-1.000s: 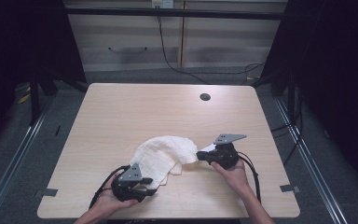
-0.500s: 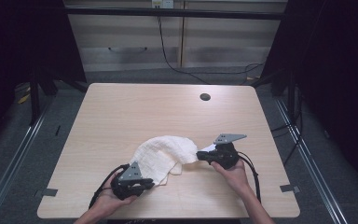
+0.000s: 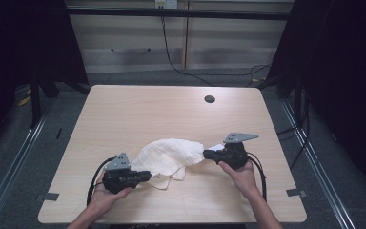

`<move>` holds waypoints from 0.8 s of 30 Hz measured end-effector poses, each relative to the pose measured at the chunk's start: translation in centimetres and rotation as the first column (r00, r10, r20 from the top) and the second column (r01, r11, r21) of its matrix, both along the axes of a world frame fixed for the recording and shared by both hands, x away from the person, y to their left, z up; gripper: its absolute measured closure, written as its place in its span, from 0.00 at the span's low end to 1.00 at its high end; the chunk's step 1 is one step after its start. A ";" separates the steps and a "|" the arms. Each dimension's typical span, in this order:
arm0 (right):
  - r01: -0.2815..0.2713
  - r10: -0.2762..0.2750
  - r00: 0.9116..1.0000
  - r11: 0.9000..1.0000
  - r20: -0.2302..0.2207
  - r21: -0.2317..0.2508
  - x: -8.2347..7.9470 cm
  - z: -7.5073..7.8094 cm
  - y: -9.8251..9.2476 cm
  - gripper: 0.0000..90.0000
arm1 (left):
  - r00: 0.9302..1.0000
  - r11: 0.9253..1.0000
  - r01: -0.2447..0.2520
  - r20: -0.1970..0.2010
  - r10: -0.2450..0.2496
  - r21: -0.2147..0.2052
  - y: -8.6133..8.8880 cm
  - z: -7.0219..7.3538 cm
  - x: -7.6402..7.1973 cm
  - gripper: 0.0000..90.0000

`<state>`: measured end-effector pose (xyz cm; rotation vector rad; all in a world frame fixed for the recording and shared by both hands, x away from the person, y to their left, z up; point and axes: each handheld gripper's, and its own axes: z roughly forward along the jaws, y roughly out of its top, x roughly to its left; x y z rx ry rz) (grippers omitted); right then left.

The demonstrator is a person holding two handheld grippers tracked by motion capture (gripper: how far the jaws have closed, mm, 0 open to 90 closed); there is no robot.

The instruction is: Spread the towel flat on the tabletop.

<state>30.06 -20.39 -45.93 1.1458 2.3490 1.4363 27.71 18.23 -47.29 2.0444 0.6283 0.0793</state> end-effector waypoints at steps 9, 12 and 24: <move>0.046 -0.048 0.998 0.998 0.051 0.034 0.5 2.8 -1.3 0.96 | 0.994 0.994 -0.074 0.074 0.079 -0.077 1.7 3.5 2.1 0.93; 0.047 -0.049 0.996 0.999 0.079 0.028 0.6 4.5 -1.5 0.96 | 0.987 0.984 -0.118 0.093 0.131 -0.136 2.2 4.7 3.0 0.93; 0.080 -0.087 0.984 0.995 0.155 0.053 1.5 9.5 -2.1 0.97 | 0.973 0.958 -0.164 0.120 0.196 -0.236 2.6 8.4 6.2 0.94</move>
